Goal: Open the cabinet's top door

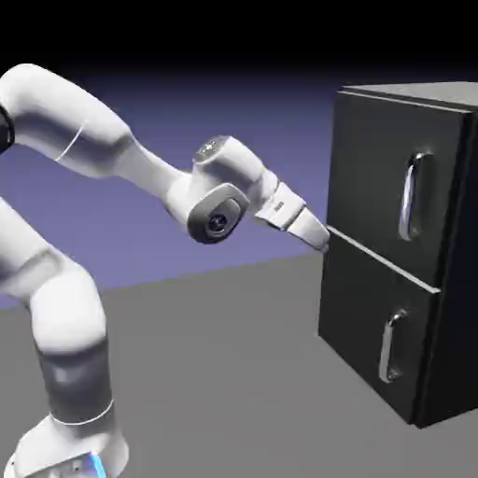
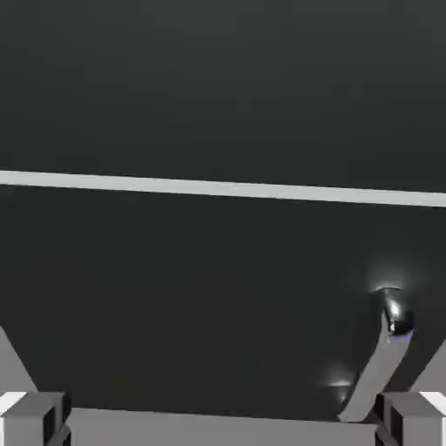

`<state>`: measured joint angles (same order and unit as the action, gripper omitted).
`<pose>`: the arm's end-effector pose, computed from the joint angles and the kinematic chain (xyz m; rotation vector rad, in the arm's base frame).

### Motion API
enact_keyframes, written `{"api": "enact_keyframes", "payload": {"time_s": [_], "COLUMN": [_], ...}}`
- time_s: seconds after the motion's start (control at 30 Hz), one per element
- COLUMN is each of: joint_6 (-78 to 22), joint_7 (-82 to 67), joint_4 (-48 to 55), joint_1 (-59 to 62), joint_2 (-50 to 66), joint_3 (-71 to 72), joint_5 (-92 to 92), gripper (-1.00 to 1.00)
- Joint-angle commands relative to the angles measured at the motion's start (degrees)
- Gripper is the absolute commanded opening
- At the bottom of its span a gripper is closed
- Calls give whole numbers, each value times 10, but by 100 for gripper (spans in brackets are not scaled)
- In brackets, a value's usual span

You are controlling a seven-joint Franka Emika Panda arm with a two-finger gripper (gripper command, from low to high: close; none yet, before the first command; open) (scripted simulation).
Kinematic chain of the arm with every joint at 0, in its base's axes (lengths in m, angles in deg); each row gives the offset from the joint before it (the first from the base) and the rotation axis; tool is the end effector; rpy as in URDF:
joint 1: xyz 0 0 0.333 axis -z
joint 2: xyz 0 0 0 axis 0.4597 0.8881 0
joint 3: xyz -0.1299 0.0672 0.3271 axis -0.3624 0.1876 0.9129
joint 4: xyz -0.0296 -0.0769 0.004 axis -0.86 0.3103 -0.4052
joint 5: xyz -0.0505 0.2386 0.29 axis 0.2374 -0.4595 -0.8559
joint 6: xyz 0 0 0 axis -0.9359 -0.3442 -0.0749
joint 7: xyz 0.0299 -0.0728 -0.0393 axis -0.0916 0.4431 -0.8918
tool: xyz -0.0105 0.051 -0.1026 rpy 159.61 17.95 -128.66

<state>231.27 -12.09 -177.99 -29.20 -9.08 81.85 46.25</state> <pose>0.3612 0.0068 0.5040 -2.4774 0.9314 -1.0574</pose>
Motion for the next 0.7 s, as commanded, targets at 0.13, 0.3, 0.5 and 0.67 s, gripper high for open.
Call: {"api": "enact_keyframes", "payload": {"time_s": [0.13, 0.3, 0.5, 0.67], "joint_6": [-8, -16, -26, -34], "joint_7": [86, 171, 274, 359], "joint_4": [22, 44, 71, 93], "joint_1": [-47, -95, -152, -199], "joint_2": [-21, -42, -67, -88], "joint_3": [-53, -105, -168, -221], "joint_5": [125, 249, 399, 523], "gripper": [0, 0, 0, 0]}}
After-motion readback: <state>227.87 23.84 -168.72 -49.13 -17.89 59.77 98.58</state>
